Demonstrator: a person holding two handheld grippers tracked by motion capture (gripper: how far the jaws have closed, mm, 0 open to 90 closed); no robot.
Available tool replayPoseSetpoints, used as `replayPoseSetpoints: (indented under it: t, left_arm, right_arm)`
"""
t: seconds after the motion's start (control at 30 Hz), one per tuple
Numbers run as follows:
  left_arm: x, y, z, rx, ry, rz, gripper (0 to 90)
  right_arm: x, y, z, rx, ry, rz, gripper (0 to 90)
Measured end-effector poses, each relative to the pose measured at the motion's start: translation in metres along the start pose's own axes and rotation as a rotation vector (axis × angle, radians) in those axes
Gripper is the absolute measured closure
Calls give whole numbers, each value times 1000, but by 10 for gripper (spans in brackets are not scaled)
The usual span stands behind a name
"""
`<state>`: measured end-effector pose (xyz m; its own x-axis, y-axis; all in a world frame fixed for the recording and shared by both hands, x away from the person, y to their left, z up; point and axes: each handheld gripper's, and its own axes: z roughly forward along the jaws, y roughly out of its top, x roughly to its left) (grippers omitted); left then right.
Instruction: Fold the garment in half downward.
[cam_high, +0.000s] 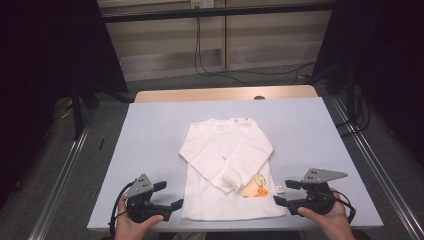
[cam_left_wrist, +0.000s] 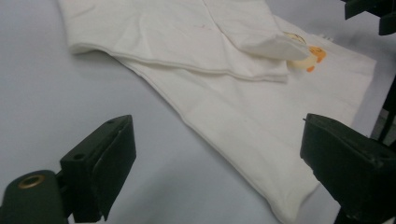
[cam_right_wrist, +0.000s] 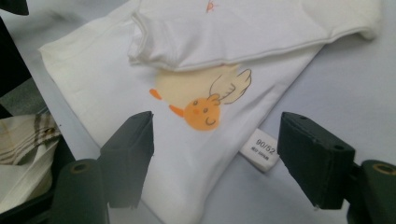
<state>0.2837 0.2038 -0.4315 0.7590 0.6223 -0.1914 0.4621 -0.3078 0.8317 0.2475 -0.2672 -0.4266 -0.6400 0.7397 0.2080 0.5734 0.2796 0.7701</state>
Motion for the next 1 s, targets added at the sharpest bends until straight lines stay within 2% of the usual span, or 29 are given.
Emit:
replayPoseSetpoints:
  t: [0.07, 0.23, 0.37, 0.53, 0.67, 0.77, 0.8, 0.9, 0.93, 1.0]
  left_arm:
    - [1, 1, -2, -27, 12, -2, 75]
    - [6, 4, -5, -88, 42, -20, 50]
    - [10, 7, -6, -101, 40, -28, 39]
    - [17, 14, -5, -124, 39, -28, 38]
    - [23, 20, -5, -149, 70, -17, 38]
    - [26, 23, -5, -162, 85, -13, 39]
    - [27, 24, -4, -164, 90, -18, 38]
    - [32, 25, -3, -174, 91, -30, 44]
    - [33, 27, -3, -166, 79, -29, 53]
    - [36, 29, -2, -179, 90, -32, 53]
  right_arm:
    - [-2, 1, 0, -7, -2, 2, 175]
    - [-7, 3, 0, -27, 7, 24, 93]
    - [-11, 5, -4, -74, 25, 73, 81]
    - [-17, 10, -3, -107, -19, 71, 82]
    - [-22, 14, 0, -125, -52, 81, 60]
    - [-28, 17, 1, -121, -21, 112, 62]
    - [-30, 17, 2, -119, -28, 117, 59]
    - [-34, 21, 5, -116, -53, 105, 60]
    - [-35, 22, 6, -117, -57, 100, 56]
    - [-39, 26, 10, -132, -66, 94, 55]
